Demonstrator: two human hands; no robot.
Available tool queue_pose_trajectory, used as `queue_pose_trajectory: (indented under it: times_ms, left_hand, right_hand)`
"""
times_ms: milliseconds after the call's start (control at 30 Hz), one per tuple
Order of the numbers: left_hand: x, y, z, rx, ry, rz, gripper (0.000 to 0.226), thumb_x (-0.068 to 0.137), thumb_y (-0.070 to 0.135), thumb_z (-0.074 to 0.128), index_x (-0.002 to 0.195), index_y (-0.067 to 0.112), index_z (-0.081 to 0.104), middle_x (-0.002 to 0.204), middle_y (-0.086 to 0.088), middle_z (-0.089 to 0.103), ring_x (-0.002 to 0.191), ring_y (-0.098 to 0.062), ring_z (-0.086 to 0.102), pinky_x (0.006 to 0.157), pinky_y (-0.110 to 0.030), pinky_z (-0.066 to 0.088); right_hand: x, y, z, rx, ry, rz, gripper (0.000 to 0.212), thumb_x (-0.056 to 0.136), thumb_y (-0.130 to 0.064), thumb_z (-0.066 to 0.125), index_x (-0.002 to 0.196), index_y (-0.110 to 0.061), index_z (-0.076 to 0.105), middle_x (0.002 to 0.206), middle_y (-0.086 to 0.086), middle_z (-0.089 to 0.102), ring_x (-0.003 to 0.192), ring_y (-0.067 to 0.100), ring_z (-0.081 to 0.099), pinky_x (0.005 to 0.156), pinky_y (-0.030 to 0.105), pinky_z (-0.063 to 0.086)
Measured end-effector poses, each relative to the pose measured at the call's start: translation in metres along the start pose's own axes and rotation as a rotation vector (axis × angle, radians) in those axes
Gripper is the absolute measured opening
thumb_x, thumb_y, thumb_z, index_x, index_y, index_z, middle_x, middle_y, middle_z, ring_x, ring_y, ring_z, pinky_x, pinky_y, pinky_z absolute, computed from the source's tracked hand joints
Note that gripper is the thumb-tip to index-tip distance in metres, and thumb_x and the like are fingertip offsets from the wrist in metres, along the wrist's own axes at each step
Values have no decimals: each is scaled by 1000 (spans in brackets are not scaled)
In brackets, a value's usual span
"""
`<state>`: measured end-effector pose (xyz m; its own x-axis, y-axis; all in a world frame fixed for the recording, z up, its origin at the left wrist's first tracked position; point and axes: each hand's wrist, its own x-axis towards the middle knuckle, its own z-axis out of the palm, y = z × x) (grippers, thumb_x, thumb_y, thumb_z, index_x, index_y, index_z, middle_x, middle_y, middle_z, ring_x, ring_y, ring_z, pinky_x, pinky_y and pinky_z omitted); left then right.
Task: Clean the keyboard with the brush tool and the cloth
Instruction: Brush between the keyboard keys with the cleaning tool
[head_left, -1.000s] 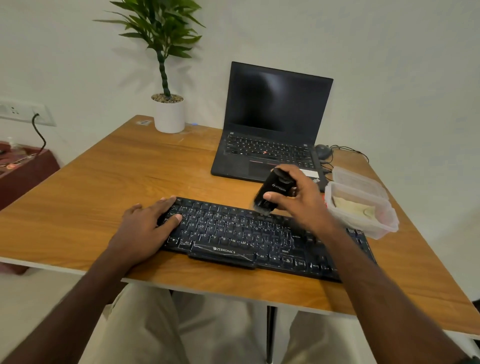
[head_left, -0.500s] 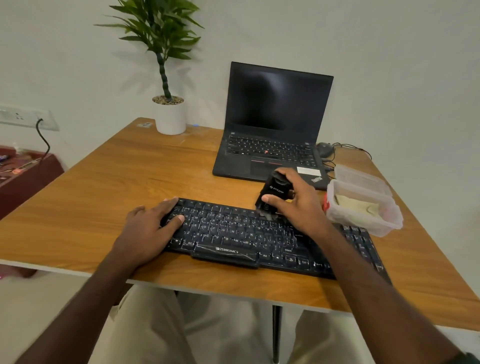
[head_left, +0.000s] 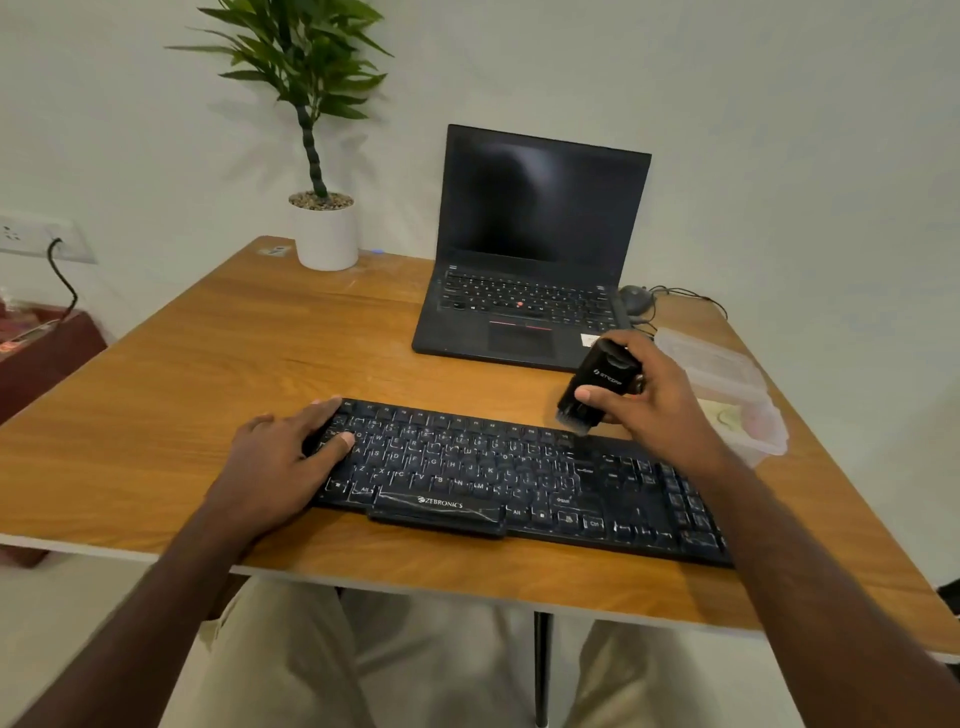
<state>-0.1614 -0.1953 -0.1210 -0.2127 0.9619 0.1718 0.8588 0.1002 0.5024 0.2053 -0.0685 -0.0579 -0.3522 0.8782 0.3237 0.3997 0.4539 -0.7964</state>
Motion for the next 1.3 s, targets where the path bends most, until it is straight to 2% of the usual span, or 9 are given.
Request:
queue_pose_trajectory:
  times_ms: [233, 433, 600, 700, 833, 900, 1000, 1133, 1300]
  left_hand:
    - [1, -4, 1, -19, 12, 14, 78, 82, 74, 32, 144, 29, 49, 125, -9, 68, 100, -32, 65, 97, -56, 46]
    - [1, -2, 0, -69, 36, 16, 71, 86, 66, 38, 144, 26, 50, 118, -6, 72, 92, -26, 65, 93, -52, 49]
    - [0, 2, -2, -69, 46, -6, 68, 85, 61, 42, 142, 24, 53, 110, -8, 73, 92, -27, 63, 89, -46, 50]
    - [1, 3, -1, -78, 37, -28, 70, 84, 61, 42, 142, 24, 53, 113, -9, 72, 95, -28, 63, 89, -45, 50]
    - [2, 5, -2, -187, -18, -67, 67, 85, 57, 52, 144, 25, 51, 125, -6, 68, 105, -24, 65, 95, -45, 50]
    - [4, 5, -4, -231, -52, -89, 56, 93, 46, 60, 144, 25, 50, 130, -5, 65, 110, -23, 63, 97, -44, 49]
    - [8, 13, -5, -68, -51, -88, 64, 92, 56, 47, 149, 27, 42, 148, -8, 50, 132, -27, 50, 109, -49, 35]
    - [14, 69, 1, 216, -5, 131, 91, 82, 81, 15, 150, 26, 37, 156, -3, 38, 147, -16, 29, 117, -56, 10]
    - [23, 165, 33, 322, -358, 449, 114, 66, 98, 23, 157, 31, 13, 166, 7, 7, 151, -8, 6, 120, -59, -3]
  right_hand:
    - [-1, 6, 8, -58, 50, 31, 51, 83, -17, 81, 126, -26, 56, 111, -11, 62, 107, 12, 61, 93, 47, 57]
    - [-11, 13, 0, 42, 89, 50, 47, 82, -17, 82, 120, -32, 58, 113, -7, 62, 109, 19, 62, 85, 53, 60]
    - [-12, 14, -14, -92, 109, 25, 51, 81, -17, 83, 126, -23, 59, 111, -10, 64, 105, 5, 61, 91, 42, 57]
    - [-12, 15, -19, -22, 111, 18, 50, 81, -17, 83, 124, -28, 59, 112, -12, 64, 108, 11, 63, 85, 38, 59]
    - [-13, 15, -19, -100, 7, 4, 52, 81, -18, 83, 124, -29, 58, 115, -7, 63, 108, 10, 61, 80, 13, 52]
    - [-10, 15, -28, -150, 31, 3, 53, 80, -19, 84, 125, -29, 57, 112, -12, 63, 104, 8, 62, 83, 19, 52]
    - [-9, 15, -31, -101, 60, -17, 51, 80, -18, 84, 124, -28, 59, 110, -16, 63, 104, 2, 61, 86, 21, 53]
    - [-10, 18, -20, -72, 6, -8, 54, 80, -20, 83, 127, -29, 57, 111, -13, 63, 102, 2, 61, 80, 15, 49]
    - [-5, 17, -26, -132, 89, -30, 54, 80, -23, 84, 126, -28, 57, 107, -16, 62, 99, -4, 59, 78, 6, 46]
